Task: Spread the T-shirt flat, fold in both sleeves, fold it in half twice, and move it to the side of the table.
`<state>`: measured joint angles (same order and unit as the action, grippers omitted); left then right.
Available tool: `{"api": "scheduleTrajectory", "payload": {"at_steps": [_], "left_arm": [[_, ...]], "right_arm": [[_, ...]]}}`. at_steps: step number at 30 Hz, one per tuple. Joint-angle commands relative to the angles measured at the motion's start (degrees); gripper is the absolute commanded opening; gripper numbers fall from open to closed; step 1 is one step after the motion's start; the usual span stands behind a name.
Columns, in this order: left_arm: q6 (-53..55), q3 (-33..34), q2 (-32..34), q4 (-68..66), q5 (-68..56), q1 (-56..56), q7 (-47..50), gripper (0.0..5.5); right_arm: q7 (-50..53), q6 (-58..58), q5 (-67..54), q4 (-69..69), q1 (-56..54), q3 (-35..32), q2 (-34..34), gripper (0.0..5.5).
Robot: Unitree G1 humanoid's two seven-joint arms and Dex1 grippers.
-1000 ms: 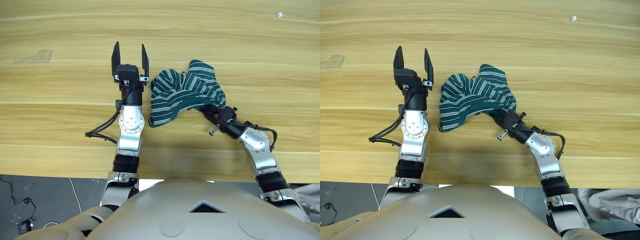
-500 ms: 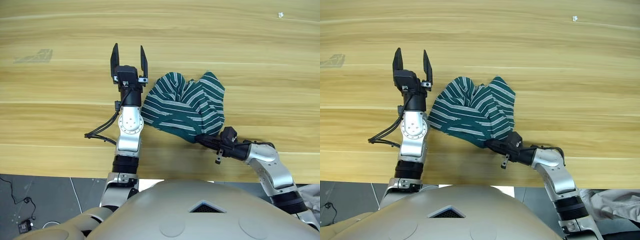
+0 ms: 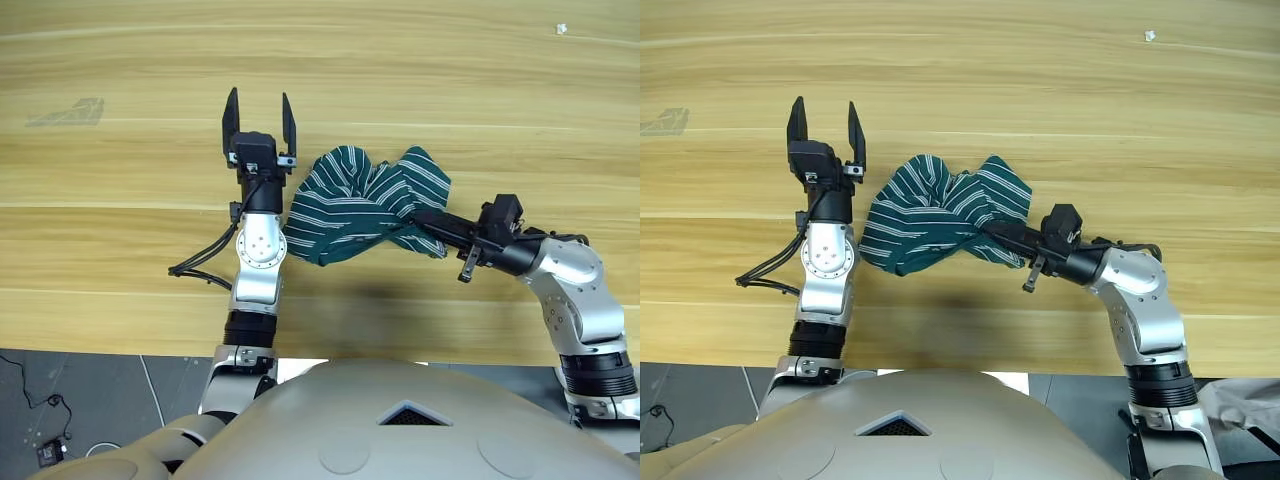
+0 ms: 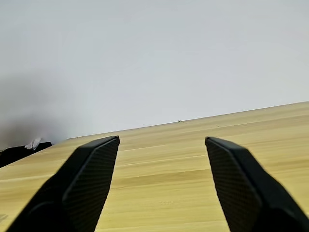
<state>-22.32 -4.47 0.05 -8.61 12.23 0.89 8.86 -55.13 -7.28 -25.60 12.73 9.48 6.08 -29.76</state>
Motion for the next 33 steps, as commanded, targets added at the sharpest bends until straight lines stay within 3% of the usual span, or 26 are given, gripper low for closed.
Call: {"api": "scheduleTrajectory", "payload": {"at_steps": [1, 11, 21, 33], "left_arm": [[1.5, -0.7, 1.0, 4.6, 2.1, -1.0, -0.6, 3.33], [-1.5, -8.6, 11.2, 23.6, 4.4, -24.7, -12.2, 3.33], [-0.7, -11.0, 16.7, 25.9, 4.1, -33.9, -18.0, 3.33], [0.9, -13.4, 15.4, 23.1, 11.0, -33.6, -15.1, 5.11]], "right_arm": [[2.5, 0.8, 2.2, -1.2, -3.0, 0.2, 1.6, 0.03], [9.1, 0.2, 4.0, -4.3, -12.5, 0.0, 7.0, 0.03], [12.5, 1.7, 6.5, -5.9, -14.2, -0.5, 8.6, 0.03], [12.6, 0.7, 5.7, -2.6, -13.1, 0.6, 9.7, 0.00]]}}
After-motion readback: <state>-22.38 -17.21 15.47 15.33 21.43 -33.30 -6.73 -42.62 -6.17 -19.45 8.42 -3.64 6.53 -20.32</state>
